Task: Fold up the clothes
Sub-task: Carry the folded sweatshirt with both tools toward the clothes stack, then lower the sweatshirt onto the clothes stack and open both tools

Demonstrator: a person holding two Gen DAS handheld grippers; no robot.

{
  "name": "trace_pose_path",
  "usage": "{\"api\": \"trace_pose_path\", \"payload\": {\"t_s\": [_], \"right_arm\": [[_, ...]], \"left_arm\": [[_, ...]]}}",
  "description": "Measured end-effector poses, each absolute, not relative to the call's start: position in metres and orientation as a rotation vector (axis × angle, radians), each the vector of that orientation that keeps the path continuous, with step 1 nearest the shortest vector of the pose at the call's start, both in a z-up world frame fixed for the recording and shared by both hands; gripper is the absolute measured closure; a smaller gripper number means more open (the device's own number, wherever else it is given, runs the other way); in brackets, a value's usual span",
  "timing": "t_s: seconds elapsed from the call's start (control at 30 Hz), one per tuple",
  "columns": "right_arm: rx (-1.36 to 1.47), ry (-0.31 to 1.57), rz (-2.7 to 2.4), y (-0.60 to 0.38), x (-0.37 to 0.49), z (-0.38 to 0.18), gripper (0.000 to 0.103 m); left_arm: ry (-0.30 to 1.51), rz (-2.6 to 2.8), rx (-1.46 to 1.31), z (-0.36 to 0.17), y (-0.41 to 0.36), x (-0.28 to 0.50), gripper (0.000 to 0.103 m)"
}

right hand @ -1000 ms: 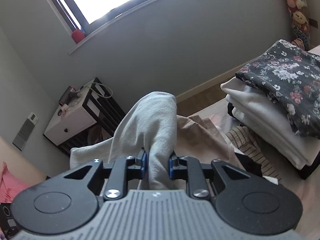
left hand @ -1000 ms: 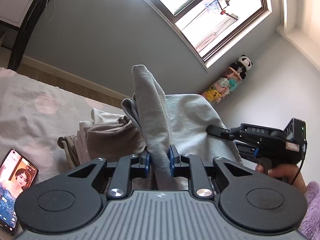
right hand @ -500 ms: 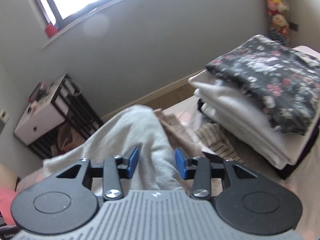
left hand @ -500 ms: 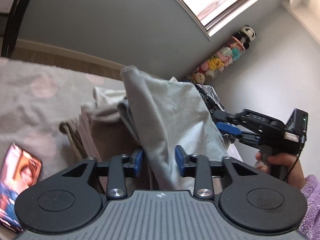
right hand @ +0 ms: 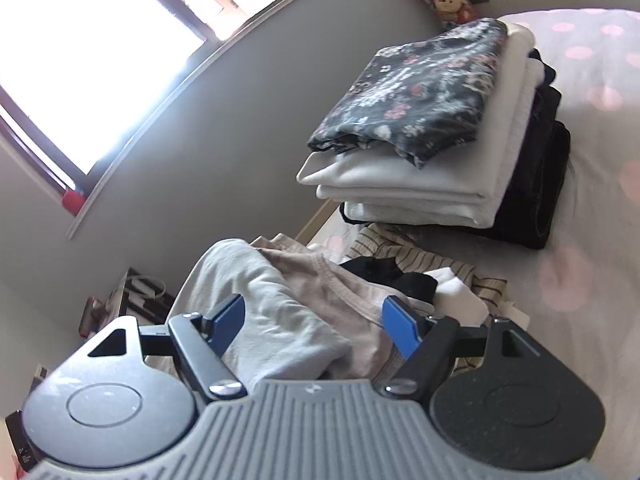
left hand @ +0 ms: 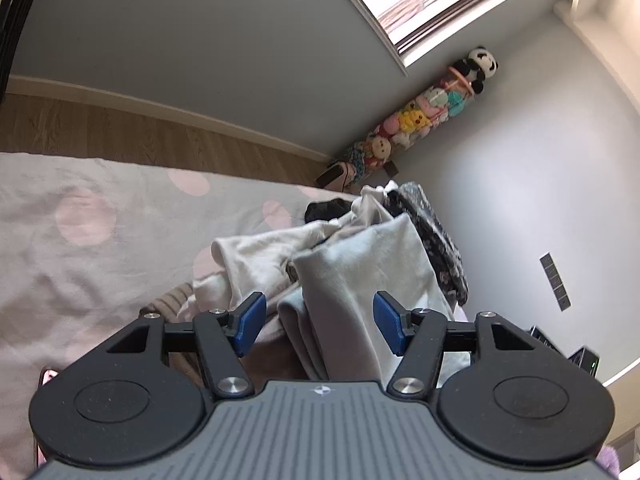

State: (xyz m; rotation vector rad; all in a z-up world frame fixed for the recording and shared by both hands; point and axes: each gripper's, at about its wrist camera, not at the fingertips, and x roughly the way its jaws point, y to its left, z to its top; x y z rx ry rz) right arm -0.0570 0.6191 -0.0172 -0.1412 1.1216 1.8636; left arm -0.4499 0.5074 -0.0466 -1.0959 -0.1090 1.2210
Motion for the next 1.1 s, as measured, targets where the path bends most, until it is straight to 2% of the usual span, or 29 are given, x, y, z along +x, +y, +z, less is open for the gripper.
{"api": "trace_pose_path", "payload": {"t_s": [0.07, 0.1, 0.13, 0.17, 0.2, 0.27, 0.3, 0.33, 0.37, 0.4, 0.43, 0.57, 0.67, 0.87, 0.97, 1.03, 1.1], "right_arm": [[-0.111, 1.136, 1.873, 0.619, -0.059, -0.025, 0.026], [-0.098, 1.143, 1.880, 0.619, -0.060, -0.029, 0.031], [-0.086, 1.148, 1.891, 0.619, -0.062, -0.032, 0.039], [-0.081, 1.154, 1.907, 0.618, -0.065, -0.034, 0.042], [-0.083, 1.166, 1.920, 0.618, -0.069, -0.037, 0.044], [-0.091, 1.164, 1.930, 0.614, -0.076, -0.040, 0.044], [-0.090, 1.144, 1.926, 0.612, -0.078, -0.040, 0.053], [-0.089, 1.123, 1.922, 0.609, -0.080, -0.040, 0.070], [-0.083, 1.102, 1.917, 0.608, -0.081, -0.038, 0.075], [-0.071, 1.081, 1.913, 0.607, -0.081, -0.033, 0.085], [-0.059, 1.060, 1.908, 0.606, -0.081, -0.029, 0.087], [-0.065, 0.982, 1.896, 0.617, -0.088, -0.006, 0.088], [-0.152, 0.969, 1.808, 0.634, -0.098, -0.010, 0.088], [-0.188, 1.011, 1.734, 0.641, -0.099, -0.047, 0.088], [-0.196, 1.017, 1.719, 0.645, -0.100, -0.056, 0.087], [-0.205, 1.010, 1.710, 0.646, -0.101, -0.052, 0.083], [-0.219, 0.962, 1.705, 0.643, -0.100, -0.039, 0.071]], "left_arm": [[-0.123, 1.232, -1.067, -0.047, 0.512, -0.451, 0.034], [-0.127, 1.238, -1.051, -0.047, 0.514, -0.451, 0.037], [-0.120, 1.239, -1.045, -0.048, 0.517, -0.450, 0.045], [-0.114, 1.233, -1.040, -0.049, 0.519, -0.449, 0.052], [-0.107, 1.228, -1.034, -0.049, 0.521, -0.447, 0.067], [-0.094, 1.217, -1.023, -0.050, 0.525, -0.444, 0.074], [-0.088, 1.213, -1.017, -0.051, 0.527, -0.442, 0.079], [-0.084, 1.214, -1.005, -0.050, 0.526, -0.440, 0.085], [-0.081, 1.217, -1.000, -0.048, 0.525, -0.440, 0.086], [-0.077, 1.219, -0.996, -0.045, 0.524, -0.439, 0.088], [-0.070, 1.212, -0.996, -0.042, 0.522, -0.437, 0.089], [-0.032, 1.203, -0.985, -0.032, 0.515, -0.427, 0.090], [-0.001, 1.222, -0.997, -0.040, 0.517, -0.422, 0.089], [0.118, 1.261, -0.946, -0.063, 0.530, -0.418, 0.088], [0.118, 1.253, -0.965, -0.067, 0.534, -0.419, 0.087], [0.136, 1.247, -0.941, -0.059, 0.531, -0.419, 0.083], [0.156, 1.233, -0.904, -0.048, 0.526, -0.422, 0.080]]}}
